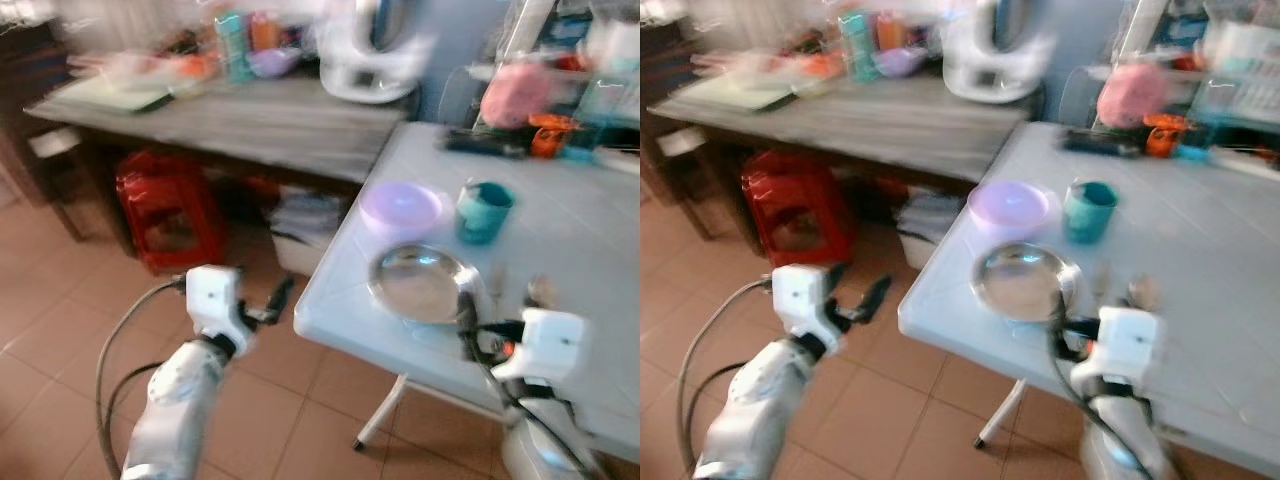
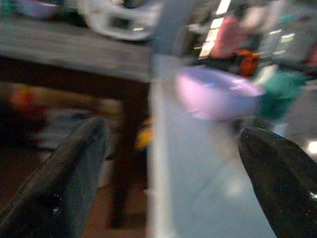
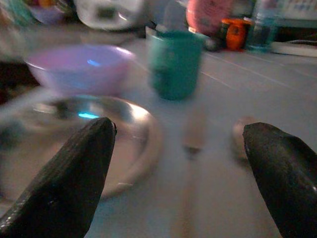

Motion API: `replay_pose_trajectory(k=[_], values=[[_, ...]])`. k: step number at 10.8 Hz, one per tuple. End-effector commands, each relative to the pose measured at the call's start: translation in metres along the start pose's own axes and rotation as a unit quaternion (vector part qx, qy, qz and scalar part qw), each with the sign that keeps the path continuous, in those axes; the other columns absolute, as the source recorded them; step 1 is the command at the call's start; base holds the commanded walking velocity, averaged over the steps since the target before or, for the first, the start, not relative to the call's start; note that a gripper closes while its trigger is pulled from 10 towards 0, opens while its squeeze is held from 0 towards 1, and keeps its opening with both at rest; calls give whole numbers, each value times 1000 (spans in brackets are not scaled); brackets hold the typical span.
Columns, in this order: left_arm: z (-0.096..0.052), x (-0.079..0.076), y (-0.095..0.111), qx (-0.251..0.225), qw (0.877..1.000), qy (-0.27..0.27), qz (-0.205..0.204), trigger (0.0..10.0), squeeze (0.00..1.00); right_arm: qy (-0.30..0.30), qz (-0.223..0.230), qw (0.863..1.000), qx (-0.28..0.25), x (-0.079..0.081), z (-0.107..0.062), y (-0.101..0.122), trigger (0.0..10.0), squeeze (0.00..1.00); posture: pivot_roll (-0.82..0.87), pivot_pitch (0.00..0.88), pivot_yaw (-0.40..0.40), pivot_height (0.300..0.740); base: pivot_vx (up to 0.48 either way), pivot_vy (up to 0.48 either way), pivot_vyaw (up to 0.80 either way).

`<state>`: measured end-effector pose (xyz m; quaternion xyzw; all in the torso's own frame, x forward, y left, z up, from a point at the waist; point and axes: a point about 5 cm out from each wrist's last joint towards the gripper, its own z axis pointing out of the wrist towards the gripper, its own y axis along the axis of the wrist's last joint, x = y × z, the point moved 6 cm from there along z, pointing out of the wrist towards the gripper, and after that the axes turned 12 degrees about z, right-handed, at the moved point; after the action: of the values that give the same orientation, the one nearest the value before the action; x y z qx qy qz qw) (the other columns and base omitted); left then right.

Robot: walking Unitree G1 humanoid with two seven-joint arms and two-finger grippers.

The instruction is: Setting the table

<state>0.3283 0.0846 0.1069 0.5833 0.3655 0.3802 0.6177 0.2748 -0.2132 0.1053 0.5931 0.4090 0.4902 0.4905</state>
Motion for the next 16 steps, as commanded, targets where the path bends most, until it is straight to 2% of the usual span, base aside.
replay_pose_trajectory(k=[1, 5, 7, 9, 11, 12, 13, 15, 16], values=[[-5, 12, -2, 8, 1000, 13, 12, 10000, 0, 16, 10, 1000, -2, 11, 2, 1, 10000, 0, -40, 0, -4, 740, 289, 0, 0], [-7, 9, -2, 2, 1000, -1, 5, 10000, 0, 17, 10, 1000, -2, 12, 2, 0, 10000, 0, -42, 0, -1, 740, 72, 0, 0], [-19, -2, -11, 18, 998, -68, 3, 10000, 0, 15, 7, 1000, -6, 11, 2, 1, 10000, 0, -49, 0, -4, 740, 0, 0, 0], [-31, -5, -19, 39, 993, -112, 23, 10000, 0, 7, 7, 1000, -7, 4, 2, 3, 10000, 0, -45, 0, -4, 740, 0, 0, 0], [-37, -18, -27, 52, 983, -169, 57, 10000, 0, -19, 20, 1000, -3, -21, -3, 6, 10000, 0, -58, 0, 6, 740, 0, 0, 0], [-36, -18, -27, 50, 983, -170, 56, 10000, 0, -20, 18, 1000, -4, -24, -3, 7, 10000, 0, -60, 0, 7, 740, 0, 0, 0], [-34, -19, -27, 47, 982, -173, 54, 10000, 0, -10, 28, 1000, -4, -23, 0, 10, 10000, 0, -63, 0, 9, 740, 0, 0, 0], [-32, -18, -27, 43, 982, -175, 65, 10000, 0, 47, 60, 997, 10, 3, 6, 8, 10000, 0, -62, 0, 9, 740, 0, 0, 0], [-32, -17, -28, 44, 982, -172, 67, 10000, 0, 56, 71, 996, 15, 6, 9, 8, 10000, 0, -62, 0, 9, 740, 0, 0, 0]])
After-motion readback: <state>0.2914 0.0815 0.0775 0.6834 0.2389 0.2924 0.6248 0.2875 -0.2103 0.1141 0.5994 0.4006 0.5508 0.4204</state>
